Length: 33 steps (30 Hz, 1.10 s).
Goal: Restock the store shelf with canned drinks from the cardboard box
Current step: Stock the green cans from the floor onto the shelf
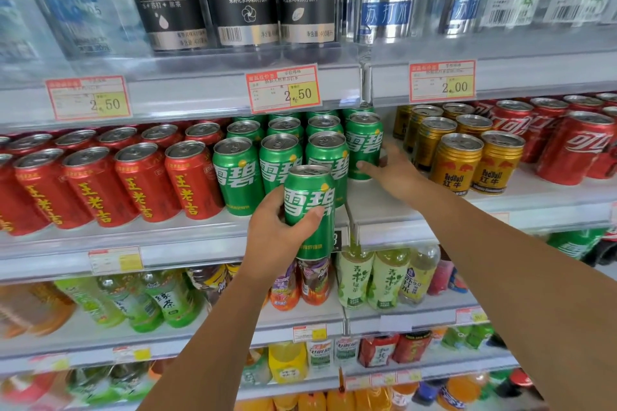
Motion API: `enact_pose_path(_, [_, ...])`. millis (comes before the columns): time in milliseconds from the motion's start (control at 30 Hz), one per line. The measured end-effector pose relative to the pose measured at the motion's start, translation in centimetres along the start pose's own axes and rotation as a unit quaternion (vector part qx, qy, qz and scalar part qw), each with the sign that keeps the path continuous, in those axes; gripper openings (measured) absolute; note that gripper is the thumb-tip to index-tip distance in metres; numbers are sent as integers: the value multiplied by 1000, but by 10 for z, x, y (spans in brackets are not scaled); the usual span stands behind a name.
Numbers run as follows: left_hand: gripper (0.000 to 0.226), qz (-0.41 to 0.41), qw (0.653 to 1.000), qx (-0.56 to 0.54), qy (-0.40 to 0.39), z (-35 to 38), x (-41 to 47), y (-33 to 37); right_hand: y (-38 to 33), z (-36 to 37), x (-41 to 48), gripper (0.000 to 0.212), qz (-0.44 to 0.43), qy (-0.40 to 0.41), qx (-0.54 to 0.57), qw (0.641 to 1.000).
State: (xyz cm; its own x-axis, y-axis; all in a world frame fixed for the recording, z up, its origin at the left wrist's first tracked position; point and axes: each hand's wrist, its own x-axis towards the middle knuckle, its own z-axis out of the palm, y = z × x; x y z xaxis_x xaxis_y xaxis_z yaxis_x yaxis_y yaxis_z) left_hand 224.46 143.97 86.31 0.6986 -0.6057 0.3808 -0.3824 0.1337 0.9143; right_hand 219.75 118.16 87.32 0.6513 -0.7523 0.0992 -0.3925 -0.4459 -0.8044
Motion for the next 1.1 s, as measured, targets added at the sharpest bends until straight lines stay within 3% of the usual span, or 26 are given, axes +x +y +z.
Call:
enact_pose_path(133, [20, -16, 1000, -10, -10, 0, 0, 5, -3, -1, -4, 75, 3, -23, 13, 1000])
enact_pose_path(200, [18, -32, 999, -19, -20, -2, 0, 10, -12, -8, -18, 77, -2, 5, 51, 999])
enact_pose_path(300, [18, -65, 996, -46, -31, -6, 1, 17, -26, -19, -61, 59, -59, 101, 89, 989])
enact_pose_path(400, [17, -81, 994, -70, -23, -6, 1, 24, -30, -18, -116, 41, -129, 61, 117, 983])
enact_pose_path(533, [26, -65, 992, -100, -40, 6, -1, 34, -29, -13, -162, 61, -149, -74, 116, 979])
enact_pose_path(600, [32, -44, 991, -109, -63, 17, -3, 40, -34, -10, -168, 73, -161, -74, 119, 977])
enact_pose_path(767, [43, 5, 994, -77, -82, 36, -1, 43, -39, -12, -167, 64, -160, -5, 134, 978])
enact_pose_path(900, [68, 43, 990, 116, -60, 17, 10, 23, -38, -27, -143, 69, -134, 49, 126, 982])
enact_pose_path(1000, [51, 107, 952, 285, -33, 6, 14, -2, -30, -33, -118, 79, -105, 51, 127, 985])
enact_pose_path(1100, [51, 174, 897, 406, -20, 12, 14, -26, -24, -33, -100, 78, -87, 33, 123, 988])
